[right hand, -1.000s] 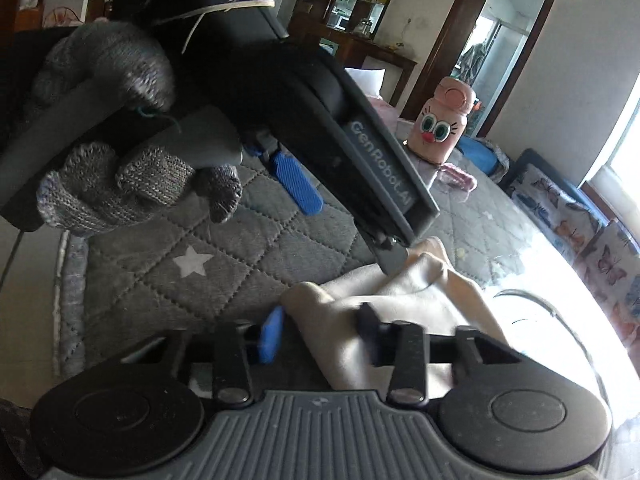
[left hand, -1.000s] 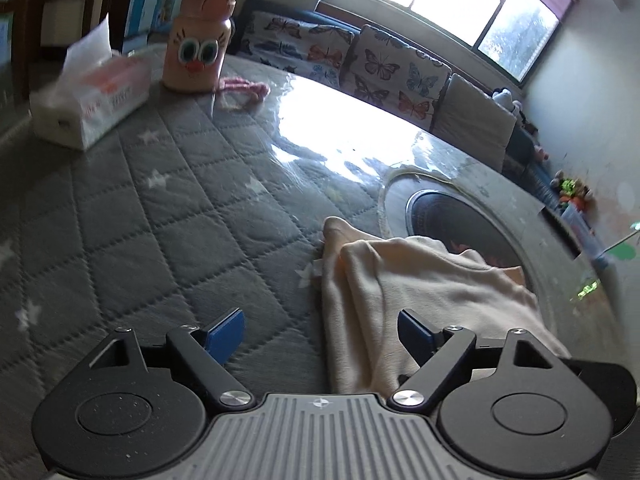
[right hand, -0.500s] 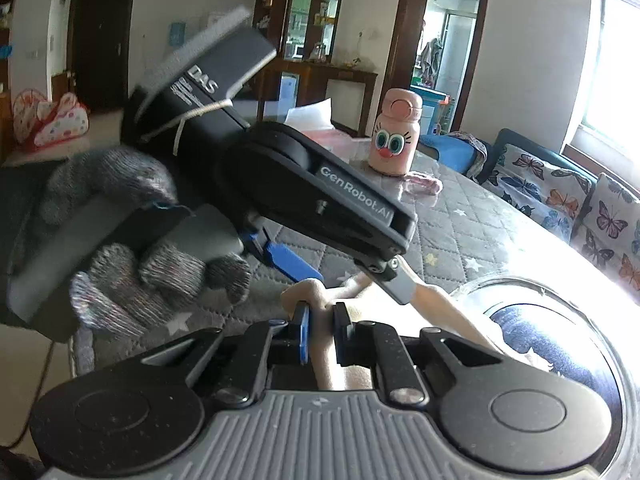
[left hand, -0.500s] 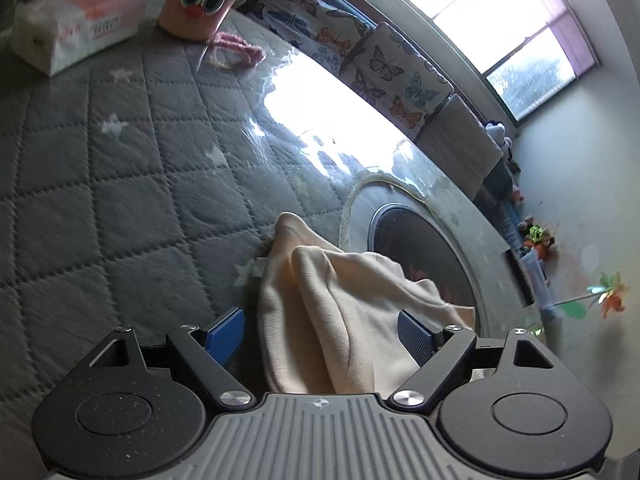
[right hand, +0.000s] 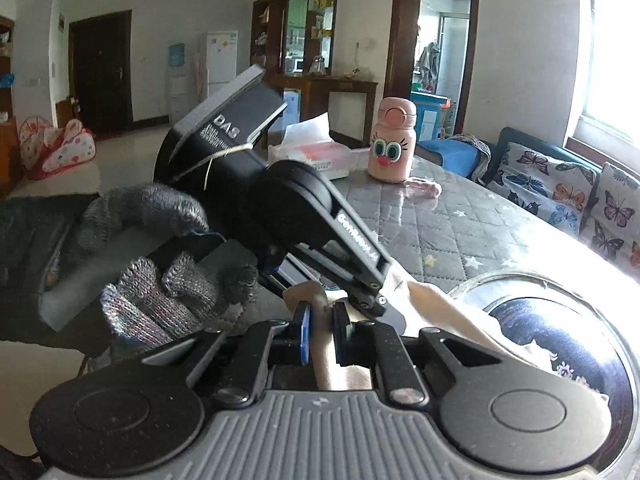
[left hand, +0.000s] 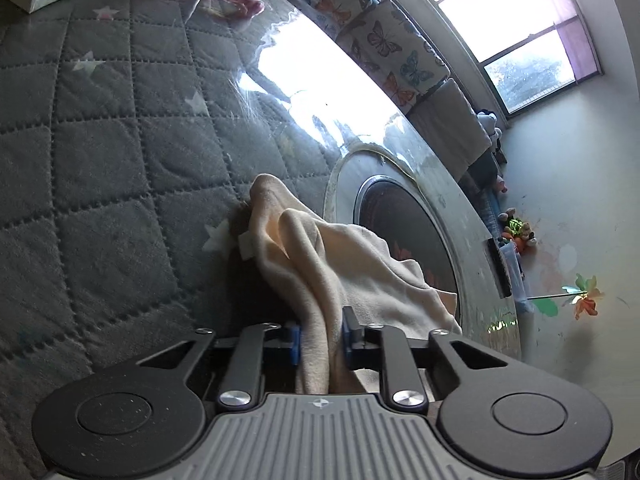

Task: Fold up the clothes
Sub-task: 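Grasp the cream shirt bundle edge with the left gripper and lift it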

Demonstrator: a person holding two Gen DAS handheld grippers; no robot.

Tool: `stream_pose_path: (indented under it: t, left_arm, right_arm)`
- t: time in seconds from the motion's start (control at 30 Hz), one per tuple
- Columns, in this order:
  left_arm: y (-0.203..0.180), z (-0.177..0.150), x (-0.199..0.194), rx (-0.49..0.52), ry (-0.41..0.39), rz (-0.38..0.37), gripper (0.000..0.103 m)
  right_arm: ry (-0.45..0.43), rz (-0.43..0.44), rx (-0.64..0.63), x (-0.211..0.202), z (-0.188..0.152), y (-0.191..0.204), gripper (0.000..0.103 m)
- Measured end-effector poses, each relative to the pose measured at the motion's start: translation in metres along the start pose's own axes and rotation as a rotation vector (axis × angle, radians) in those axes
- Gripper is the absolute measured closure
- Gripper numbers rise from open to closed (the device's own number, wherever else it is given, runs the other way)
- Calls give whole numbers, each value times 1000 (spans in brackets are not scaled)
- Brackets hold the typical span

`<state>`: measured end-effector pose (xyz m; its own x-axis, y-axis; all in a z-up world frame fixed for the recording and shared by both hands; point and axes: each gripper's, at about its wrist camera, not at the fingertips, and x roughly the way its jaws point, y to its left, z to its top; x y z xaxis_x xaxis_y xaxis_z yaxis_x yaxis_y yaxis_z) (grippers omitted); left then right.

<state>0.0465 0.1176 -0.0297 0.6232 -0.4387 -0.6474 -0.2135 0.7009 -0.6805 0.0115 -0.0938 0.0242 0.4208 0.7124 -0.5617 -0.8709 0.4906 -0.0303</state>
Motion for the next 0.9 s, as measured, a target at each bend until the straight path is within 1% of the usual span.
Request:
stream_pose_path:
  t: [0.1, 0.2, 0.3, 0.47, 0.57, 0.6, 0.67, 0.77, 0.83, 0.9]
  left_arm:
    - [0, -1, 0, 7, -2, 3, 84]
    - [0, -1, 0, 9, -2, 2, 84]
    - [-1, -1, 0, 16, -2, 6, 84]
    - [-3, -1, 0, 29, -2, 15, 84]
    - [-4, -2, 0, 33, -3, 20, 84]
    - [-4, -2, 0, 34, -4, 21, 84]
    - [-4, -2, 0, 37, -4, 23, 83]
    - [-5, -2, 0, 43, -4, 29, 83]
    - [-7, -2, 2, 50, -5, 34, 83]
    - [-8, -1, 2, 55, -7, 37, 83]
  right_arm:
    - [2, 15, 22, -5, -2, -5, 91]
    - [5, -11, 53, -13, -7, -17, 91]
    - [23, -92, 103, -25, -17, -39, 91]
    - [86, -272, 196, -34, -42, -88, 86]
    - [117, -349, 255, -31, -55, -123, 86]
    - [123, -367, 272, -31, -60, -130, 84]
    - [126, -382, 323, -32, -68, -145, 80]
    - [124, -398, 381, -34, -77, -163, 68]
    - [123, -402, 407, -35, -82, -170, 67]
    - [124, -381, 443, -34, -87, -178, 67]
